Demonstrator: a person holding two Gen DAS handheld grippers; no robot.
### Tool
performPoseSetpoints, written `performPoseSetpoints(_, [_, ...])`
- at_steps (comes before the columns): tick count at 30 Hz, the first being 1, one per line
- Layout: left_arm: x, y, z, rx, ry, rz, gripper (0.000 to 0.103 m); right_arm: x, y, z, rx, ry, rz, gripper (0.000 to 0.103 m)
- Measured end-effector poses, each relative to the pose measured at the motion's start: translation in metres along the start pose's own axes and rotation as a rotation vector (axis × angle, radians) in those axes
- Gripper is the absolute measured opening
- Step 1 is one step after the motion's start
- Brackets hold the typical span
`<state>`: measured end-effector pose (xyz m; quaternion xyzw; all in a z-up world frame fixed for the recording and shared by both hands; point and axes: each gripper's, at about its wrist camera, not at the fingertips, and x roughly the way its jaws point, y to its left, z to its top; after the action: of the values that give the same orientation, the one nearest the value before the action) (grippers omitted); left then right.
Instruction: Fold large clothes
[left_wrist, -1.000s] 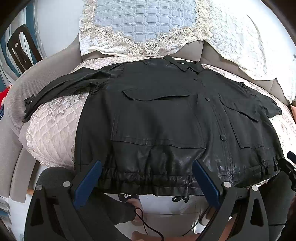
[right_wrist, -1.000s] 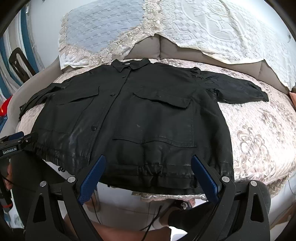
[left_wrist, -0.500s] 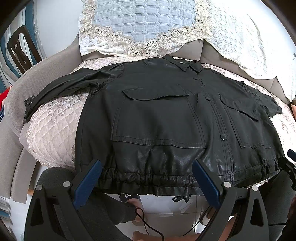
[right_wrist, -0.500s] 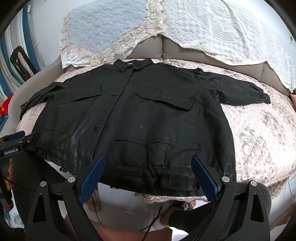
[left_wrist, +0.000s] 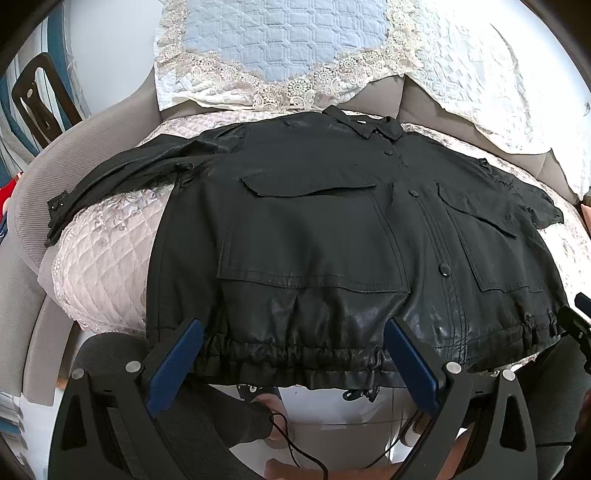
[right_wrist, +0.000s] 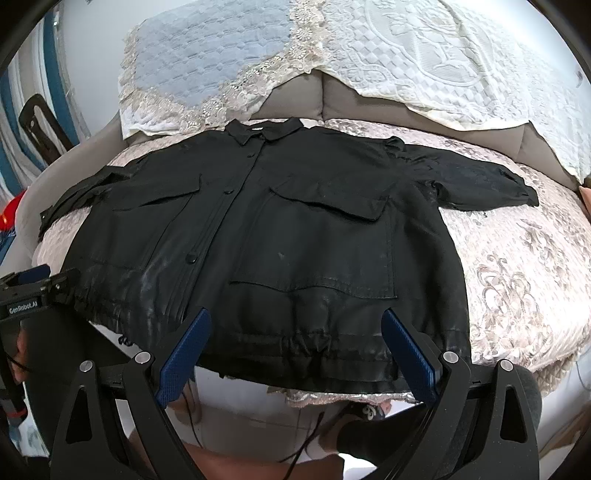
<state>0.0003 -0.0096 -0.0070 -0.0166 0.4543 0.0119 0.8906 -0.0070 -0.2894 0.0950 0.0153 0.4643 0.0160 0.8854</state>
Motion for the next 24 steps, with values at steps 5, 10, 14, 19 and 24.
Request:
performPoseSetpoints(5, [0.0009,0.0014,-0.0005,-0.003,0.005,-0.002,0.099,0.0008,-0.0007,0.0014,-0.004,0.002,0.004,0.094])
performPoseSetpoints(10, [0.0015,0.0003,-0.0001,-0.004,0.009,-0.005,0.099,0.0012,0.0004,0.0019,-0.011,0.006,0.011,0.094])
performPoseSetpoints(14, [0.0017,-0.0003,-0.0004,-0.003,0.011,-0.005,0.099,0.0009,0.0008,0.0020,-0.013,0.005,0.016,0.094])
performPoseSetpoints(19, [0.0013,-0.0005,-0.0005,-0.002,0.010,-0.003,0.099,0.0012,0.0019,0.0029,-0.015,0.005,0.016,0.094])
performPoseSetpoints(24, [0.0017,-0.0016,-0.0009,-0.001,0.010,-0.001,0.099,0.0019,0.0023,0.0038,-0.018,0.004,0.015,0.094])
